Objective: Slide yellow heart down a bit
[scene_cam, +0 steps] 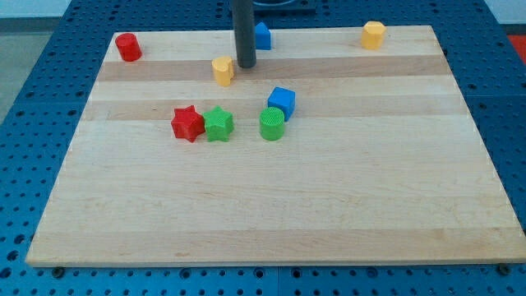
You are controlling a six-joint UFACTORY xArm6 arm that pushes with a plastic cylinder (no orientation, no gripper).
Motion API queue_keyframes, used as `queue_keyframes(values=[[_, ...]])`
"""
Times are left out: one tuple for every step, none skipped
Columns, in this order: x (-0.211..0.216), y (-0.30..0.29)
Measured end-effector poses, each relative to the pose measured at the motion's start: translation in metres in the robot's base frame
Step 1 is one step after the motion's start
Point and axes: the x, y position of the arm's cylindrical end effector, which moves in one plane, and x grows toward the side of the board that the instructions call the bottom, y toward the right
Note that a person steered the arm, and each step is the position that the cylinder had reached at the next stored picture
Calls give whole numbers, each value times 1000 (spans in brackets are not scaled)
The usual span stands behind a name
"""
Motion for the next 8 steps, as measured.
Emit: queue_keyframes(values=[[0,-24],[0,-26],[0,-26],[0,-32],[0,-41],[1,-57],[2,-60],[15,-60]])
